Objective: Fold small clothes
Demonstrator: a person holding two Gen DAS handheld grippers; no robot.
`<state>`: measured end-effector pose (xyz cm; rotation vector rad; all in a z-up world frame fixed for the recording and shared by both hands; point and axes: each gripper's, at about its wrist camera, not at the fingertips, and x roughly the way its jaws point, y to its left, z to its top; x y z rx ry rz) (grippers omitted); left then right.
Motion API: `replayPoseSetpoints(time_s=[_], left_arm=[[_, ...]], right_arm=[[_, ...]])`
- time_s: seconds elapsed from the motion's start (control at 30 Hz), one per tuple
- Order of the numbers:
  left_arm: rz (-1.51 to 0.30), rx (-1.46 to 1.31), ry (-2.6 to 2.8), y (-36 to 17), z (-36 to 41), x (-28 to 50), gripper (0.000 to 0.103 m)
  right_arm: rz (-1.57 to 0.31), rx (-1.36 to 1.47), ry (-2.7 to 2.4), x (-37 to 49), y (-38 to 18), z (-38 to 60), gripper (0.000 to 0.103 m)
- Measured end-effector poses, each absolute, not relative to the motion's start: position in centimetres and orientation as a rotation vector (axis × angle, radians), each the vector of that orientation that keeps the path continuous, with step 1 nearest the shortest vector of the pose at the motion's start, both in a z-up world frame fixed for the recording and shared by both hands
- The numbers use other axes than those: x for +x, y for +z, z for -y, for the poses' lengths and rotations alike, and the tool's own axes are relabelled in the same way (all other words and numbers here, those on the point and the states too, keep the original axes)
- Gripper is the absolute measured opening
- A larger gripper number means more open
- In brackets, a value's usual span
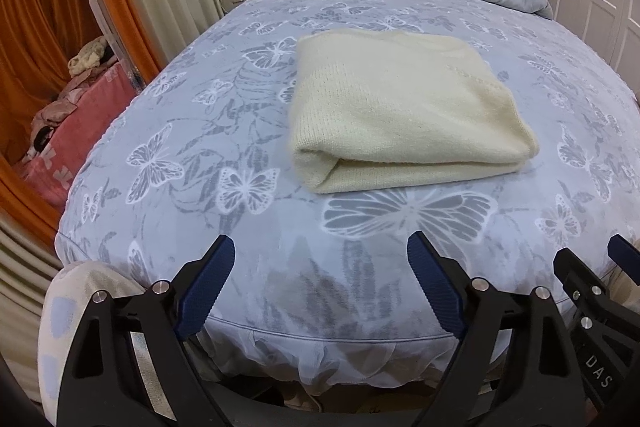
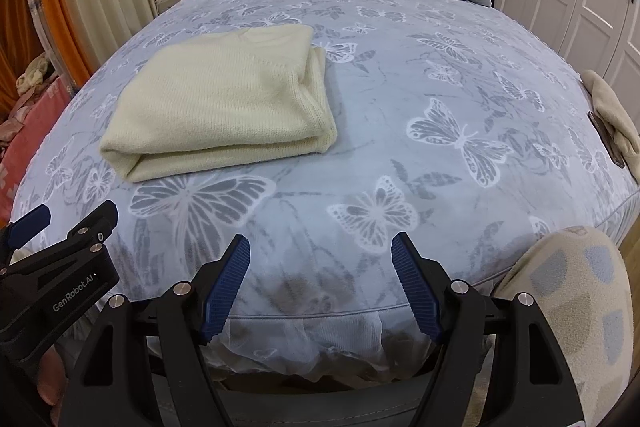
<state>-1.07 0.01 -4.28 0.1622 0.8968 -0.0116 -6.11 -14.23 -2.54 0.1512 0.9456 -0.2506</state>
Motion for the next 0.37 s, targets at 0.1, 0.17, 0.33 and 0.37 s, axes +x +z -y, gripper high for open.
replayPoseSetpoints(time_s=[0.1, 0.17, 0.33, 0.37], left_arm=[[-0.897, 0.164, -0.012, -4.31, 0.03, -1.1, 0.086], [-0.898, 0.164, -0.017, -4.3, -0.01, -1.07, 0.085], [-0.909, 0.16, -0.022, -4.41, -0.13, -0.93, 0.085], [-0.907, 0.16, -0.022, -4.4, -0.13, -0.93, 0.085]], right_arm=[[-0.947, 0.151, -0.251, -6.12, -2.55, 14.21, 0.071], [-0.946, 0.151, -0.25, -6.11, -2.55, 14.21, 0.071], [-0.947, 0.15, -0.25, -6.09, -2.59, 14.17, 0.071], [-0.946, 0.149, -0.249, -6.08, -2.6, 14.14, 0.072]])
